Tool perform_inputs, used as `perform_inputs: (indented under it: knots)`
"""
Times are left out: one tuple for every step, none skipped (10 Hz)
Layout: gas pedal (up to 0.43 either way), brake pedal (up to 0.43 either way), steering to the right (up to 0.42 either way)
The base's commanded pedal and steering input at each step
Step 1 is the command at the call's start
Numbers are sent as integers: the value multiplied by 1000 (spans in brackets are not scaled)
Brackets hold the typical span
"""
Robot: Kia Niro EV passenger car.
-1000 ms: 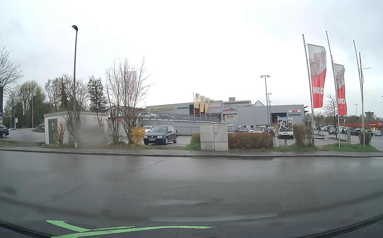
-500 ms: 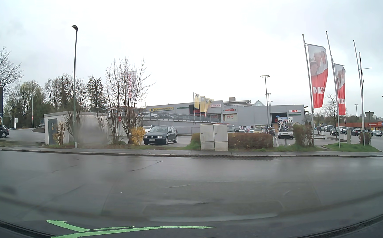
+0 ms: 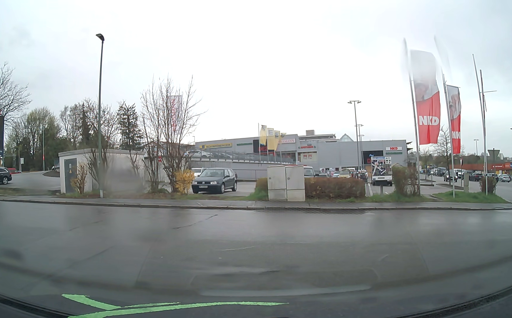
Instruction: Follow the waypoints while adhering to traffic rules and regulations
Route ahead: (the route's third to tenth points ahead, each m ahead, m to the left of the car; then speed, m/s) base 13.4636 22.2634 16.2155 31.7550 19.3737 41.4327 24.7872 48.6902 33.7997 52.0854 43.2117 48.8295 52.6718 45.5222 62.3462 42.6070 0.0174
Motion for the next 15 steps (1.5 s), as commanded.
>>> perform_inputs:
  knots:
    - [0,195,-11]
    - [0,195,-11]
    - [0,201,-11]
    - [0,201,-11]
    - [0,201,-11]
    - [0,201,-11]
    - [0,201,-11]
    - [0,201,-11]
    - [0,201,-11]
    - [0,201,-11]
    - [0,207,-11]
    - [0,207,-11]
    - [0,207,-11]
    - [0,207,-11]
    - [0,207,-11]
